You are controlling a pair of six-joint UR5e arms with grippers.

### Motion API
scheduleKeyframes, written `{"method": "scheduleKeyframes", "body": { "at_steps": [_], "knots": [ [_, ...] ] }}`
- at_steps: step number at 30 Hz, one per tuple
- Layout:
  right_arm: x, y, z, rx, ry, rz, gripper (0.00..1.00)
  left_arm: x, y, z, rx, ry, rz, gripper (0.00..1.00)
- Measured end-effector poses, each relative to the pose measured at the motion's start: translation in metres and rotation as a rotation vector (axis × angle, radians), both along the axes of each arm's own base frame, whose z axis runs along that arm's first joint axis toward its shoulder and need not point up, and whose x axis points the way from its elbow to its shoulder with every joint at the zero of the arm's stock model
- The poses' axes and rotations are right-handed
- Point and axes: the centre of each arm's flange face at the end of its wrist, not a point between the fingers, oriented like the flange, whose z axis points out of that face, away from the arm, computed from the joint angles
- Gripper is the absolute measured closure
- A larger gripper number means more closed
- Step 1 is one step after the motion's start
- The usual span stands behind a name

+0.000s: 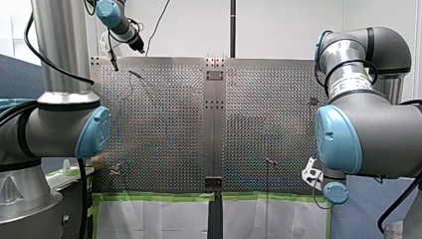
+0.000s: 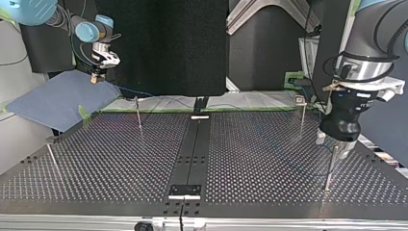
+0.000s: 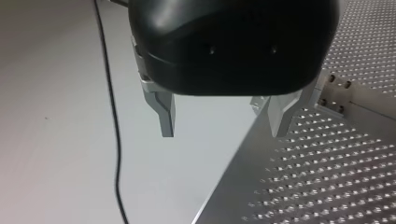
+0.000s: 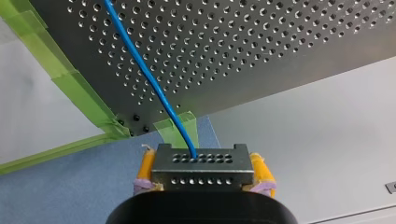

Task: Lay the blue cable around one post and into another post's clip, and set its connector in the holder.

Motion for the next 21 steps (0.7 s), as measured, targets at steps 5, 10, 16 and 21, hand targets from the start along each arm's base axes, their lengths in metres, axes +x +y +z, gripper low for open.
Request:
{"method": "scheduleKeyframes", "body": {
  "at_steps": [5,10,16,21],
  "knots": [
    [0.0006,0.0002,0.0000,0.000,0.000,0.001,1.00,-0.0037,-0.0014,-0.0047,0.001,0.043,0.009,0.04],
    [0.0011,-0.0001,0.0002,-0.001,0.000,0.002,1.00,-0.0077,-0.0018,-0.0082,-0.001,0.082,0.014,0.04],
    [0.0021,-0.0001,0.0003,-0.002,-0.002,0.005,1.00,-0.0086,-0.0018,-0.0089,-0.001,0.092,0.014,0.04],
    [0.0035,-0.0003,0.0007,-0.006,-0.007,0.009,1.00,-0.0082,-0.0005,-0.0089,0.003,0.092,0.021,0.04]
  ]
}}
